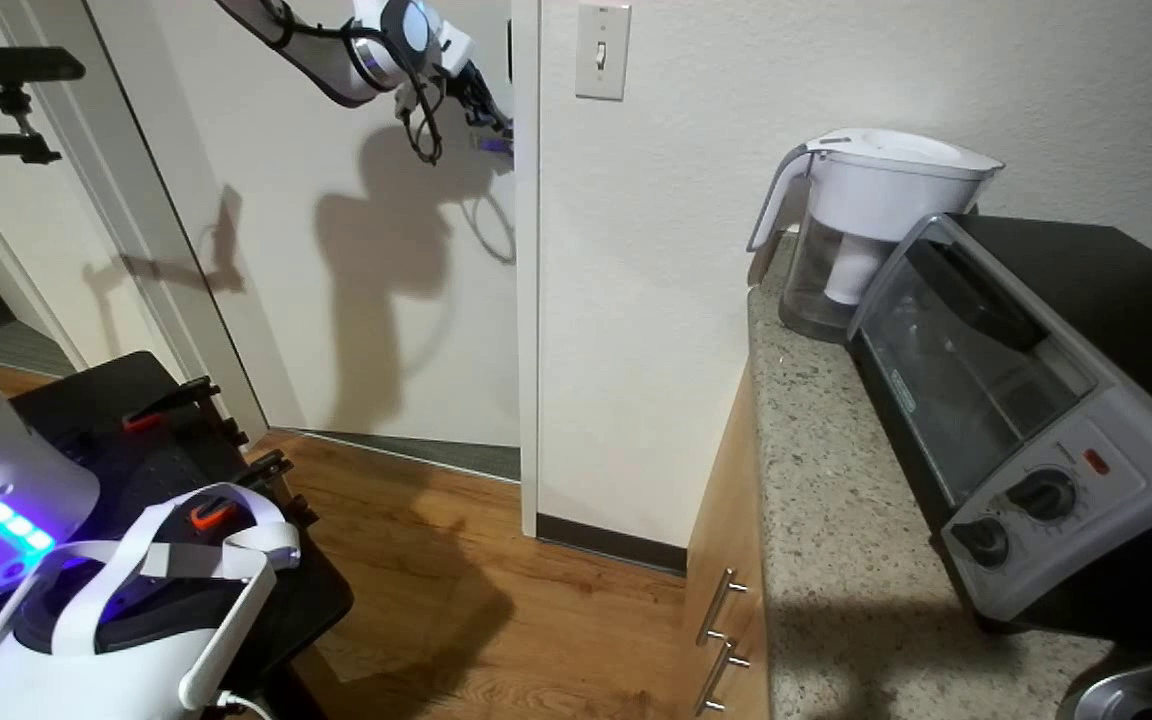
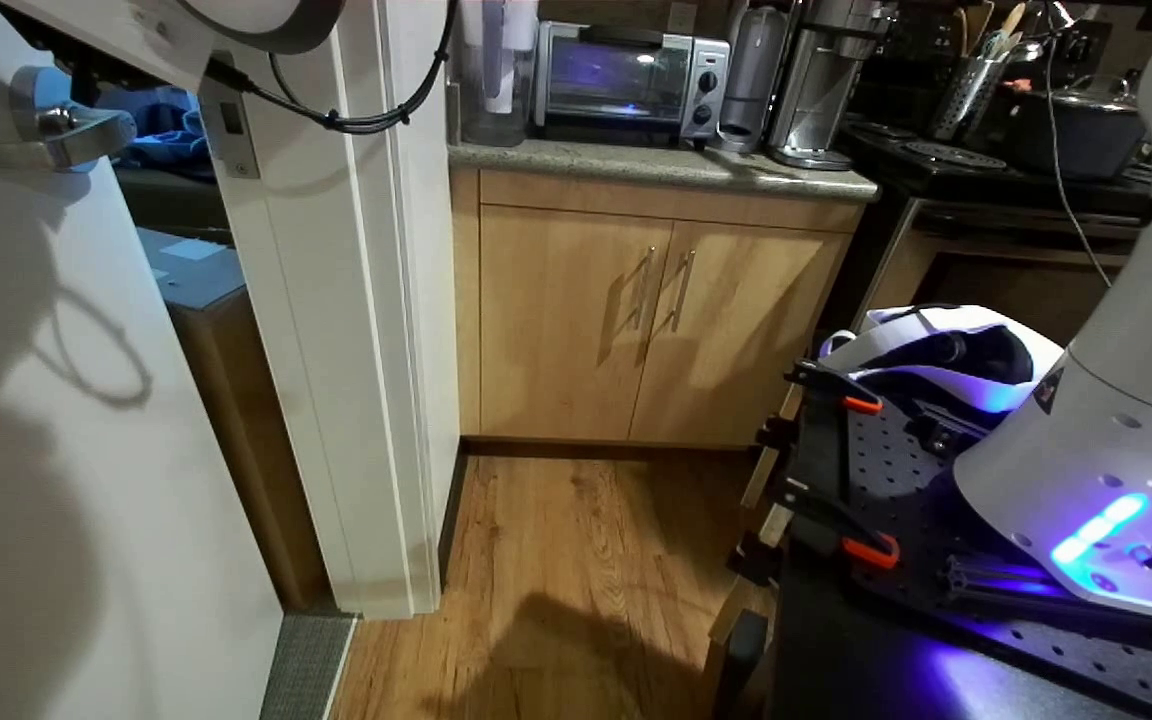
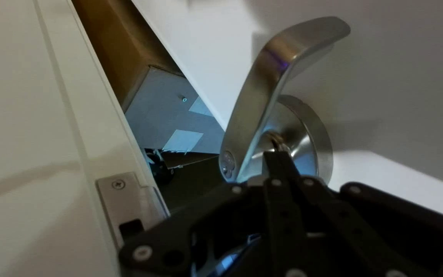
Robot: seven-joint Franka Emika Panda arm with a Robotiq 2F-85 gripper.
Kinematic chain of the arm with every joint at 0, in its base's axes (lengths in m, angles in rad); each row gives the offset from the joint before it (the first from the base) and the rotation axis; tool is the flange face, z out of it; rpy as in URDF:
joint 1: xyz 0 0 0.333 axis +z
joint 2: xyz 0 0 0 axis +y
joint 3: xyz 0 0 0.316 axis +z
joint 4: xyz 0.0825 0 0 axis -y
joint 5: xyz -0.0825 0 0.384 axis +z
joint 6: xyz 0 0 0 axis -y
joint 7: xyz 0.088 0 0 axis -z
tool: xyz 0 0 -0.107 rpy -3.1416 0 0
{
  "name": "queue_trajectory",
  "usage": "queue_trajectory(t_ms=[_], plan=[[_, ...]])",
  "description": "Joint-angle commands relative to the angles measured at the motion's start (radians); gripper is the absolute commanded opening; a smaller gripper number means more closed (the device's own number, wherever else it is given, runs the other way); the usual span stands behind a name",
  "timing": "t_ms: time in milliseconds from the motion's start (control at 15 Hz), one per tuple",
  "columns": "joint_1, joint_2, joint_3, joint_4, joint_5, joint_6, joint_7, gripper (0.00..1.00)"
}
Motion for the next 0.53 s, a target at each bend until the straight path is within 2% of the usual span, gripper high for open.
queue_trajectory(t_ms=[0,267,467], plan=[[0.009,0.002,-0.010,0.000,0.024,0.002,-0.019,0.01],[0.009,0.004,-0.010,0.001,0.025,0.001,-0.019,0.00],[0.041,-0.031,-0.043,-0.064,0.005,-0.015,-0.003,0.00]])
